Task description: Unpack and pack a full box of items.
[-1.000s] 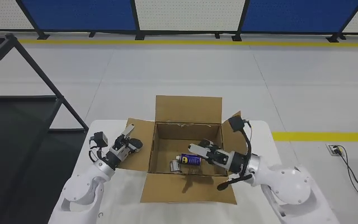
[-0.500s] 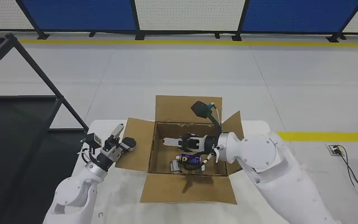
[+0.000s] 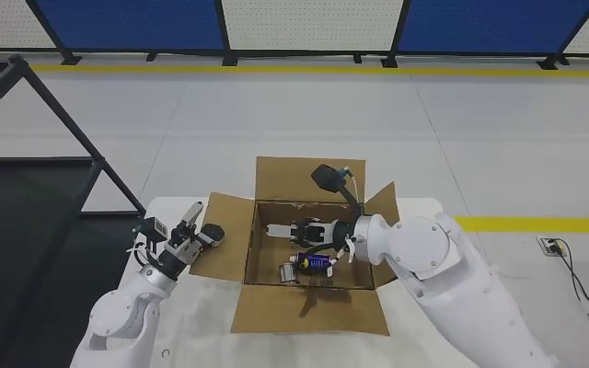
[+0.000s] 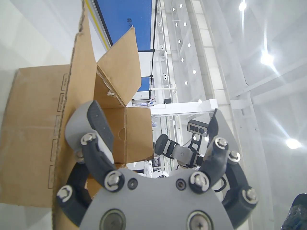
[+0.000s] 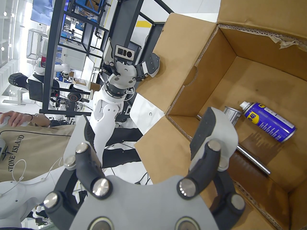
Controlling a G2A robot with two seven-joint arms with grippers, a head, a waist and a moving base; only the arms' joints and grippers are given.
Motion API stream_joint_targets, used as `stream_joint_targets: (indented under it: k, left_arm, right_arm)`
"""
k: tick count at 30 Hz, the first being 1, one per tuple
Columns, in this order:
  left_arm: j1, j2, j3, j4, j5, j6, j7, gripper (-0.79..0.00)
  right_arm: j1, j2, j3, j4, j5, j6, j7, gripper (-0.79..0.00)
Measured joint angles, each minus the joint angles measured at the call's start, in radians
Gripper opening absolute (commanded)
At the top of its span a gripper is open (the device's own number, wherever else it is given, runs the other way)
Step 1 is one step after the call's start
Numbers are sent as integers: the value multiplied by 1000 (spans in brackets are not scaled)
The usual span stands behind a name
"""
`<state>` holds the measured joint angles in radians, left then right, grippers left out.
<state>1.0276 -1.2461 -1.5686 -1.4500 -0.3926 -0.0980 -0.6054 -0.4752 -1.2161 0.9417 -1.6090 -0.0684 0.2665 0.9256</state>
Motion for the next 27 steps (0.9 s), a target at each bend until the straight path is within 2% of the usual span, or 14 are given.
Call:
stream_joint_targets:
  k: [5, 10, 14, 21, 27]
  left_arm:
    - [13, 5, -11, -21, 31, -6, 14, 0]
    - [43, 16, -63, -63, -14, -12, -48, 0]
    - [52, 24, -107, -81, -64, -3, -92, 0]
    - [58, 36, -158, -77, -133, 2, -145, 0]
    - [59, 39, -159, -71, -157, 7, -162, 0]
  right_arm:
    - [13, -5, -45, 4, -62, -17, 4, 0]
    - [94, -25, -132, 56, -170, -30, 36, 0]
    - [182, -50, -206, 145, -224, -87, 83, 0]
    - [344, -121, -364, 361, -308, -149, 180, 0]
    - [430, -195, -467, 564, -321, -116, 233, 0]
